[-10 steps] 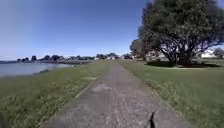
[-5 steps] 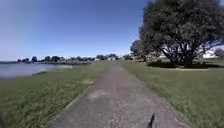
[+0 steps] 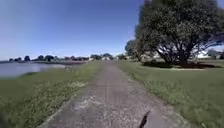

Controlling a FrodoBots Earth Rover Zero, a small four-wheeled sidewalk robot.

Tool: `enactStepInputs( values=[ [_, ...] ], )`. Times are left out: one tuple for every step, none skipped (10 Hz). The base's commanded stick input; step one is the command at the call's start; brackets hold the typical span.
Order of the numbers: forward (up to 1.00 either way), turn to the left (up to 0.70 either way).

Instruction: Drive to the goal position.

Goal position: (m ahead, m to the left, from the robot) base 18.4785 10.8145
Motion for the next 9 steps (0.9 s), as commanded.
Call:
enactStepInputs(
  values=[
    [0.7, 0.0],
    [0.7, 0.0],
    [0.7, 0.0],
    [0.7, 0.0],
    [0.7, 0.0],
    [0.7, 0.0],
    [0.7, 0.0],
    [0.7, 0.0],
    [0.7, 0.0]
  ],
)
